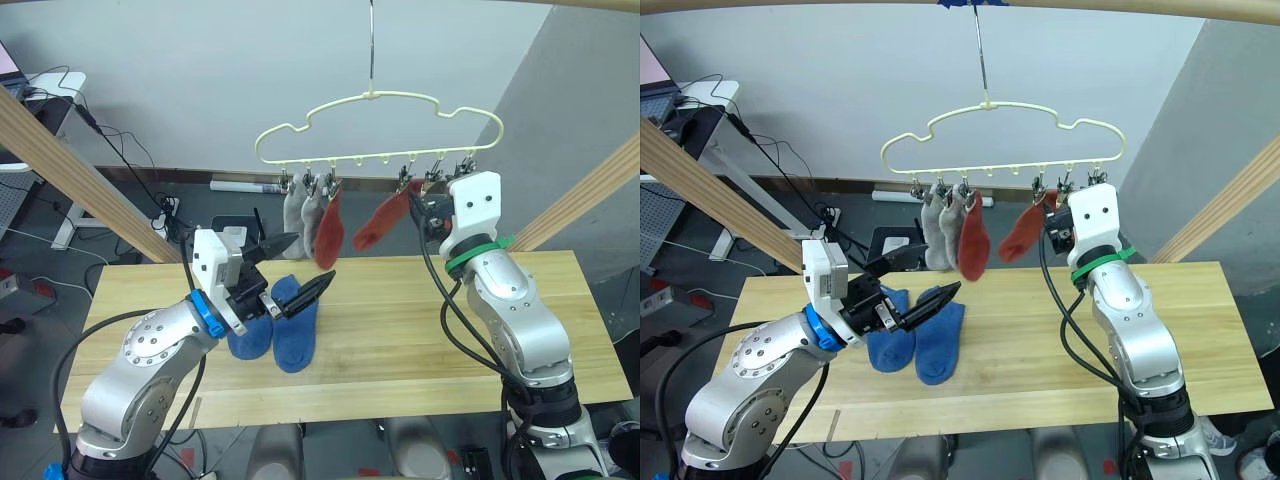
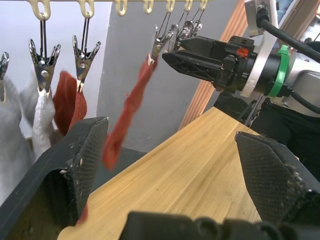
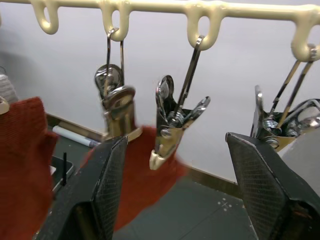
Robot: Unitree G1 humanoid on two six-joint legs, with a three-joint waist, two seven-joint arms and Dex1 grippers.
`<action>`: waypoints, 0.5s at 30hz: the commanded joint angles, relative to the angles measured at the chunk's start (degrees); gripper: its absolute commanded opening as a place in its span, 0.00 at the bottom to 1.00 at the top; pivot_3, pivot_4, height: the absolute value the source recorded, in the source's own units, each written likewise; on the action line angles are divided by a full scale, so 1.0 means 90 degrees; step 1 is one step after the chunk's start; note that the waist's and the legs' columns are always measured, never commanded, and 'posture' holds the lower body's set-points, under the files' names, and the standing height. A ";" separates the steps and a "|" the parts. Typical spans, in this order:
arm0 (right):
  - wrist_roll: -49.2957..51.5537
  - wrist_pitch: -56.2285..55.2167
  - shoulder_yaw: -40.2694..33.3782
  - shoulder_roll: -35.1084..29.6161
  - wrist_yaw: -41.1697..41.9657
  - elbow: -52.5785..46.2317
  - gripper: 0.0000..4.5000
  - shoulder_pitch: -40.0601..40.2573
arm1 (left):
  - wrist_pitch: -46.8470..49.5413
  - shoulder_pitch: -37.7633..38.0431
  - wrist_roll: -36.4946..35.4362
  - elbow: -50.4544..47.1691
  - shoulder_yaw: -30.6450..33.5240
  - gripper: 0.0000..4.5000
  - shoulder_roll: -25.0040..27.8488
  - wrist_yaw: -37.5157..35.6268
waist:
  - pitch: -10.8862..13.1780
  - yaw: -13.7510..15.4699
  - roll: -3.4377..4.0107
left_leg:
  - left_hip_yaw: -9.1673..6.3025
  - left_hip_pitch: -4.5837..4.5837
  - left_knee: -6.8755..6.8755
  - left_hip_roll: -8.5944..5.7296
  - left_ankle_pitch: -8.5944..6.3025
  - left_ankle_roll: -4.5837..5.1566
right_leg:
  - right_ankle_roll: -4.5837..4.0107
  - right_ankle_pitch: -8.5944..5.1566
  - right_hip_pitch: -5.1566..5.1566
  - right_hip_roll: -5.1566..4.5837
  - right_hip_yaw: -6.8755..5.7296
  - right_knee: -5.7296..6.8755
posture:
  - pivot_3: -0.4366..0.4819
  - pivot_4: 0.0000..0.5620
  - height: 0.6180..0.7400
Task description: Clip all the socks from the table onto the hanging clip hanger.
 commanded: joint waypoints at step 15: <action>0.0519 -0.0058 -0.0496 0.1073 0.0267 0.0033 0.73 -0.0418 | -0.0016 0.0141 0.0075 -0.0389 -0.0098 1.00 -0.0075 0.0160 | 0.0000 0.0000 0.0000 | -0.0001 0.0000 0.0000 0.0000 0.0000 0.0000 | -0.0001 0.0000 -0.0001 -0.0001 0.0000 0.0003 | 0.37 0.56 1.00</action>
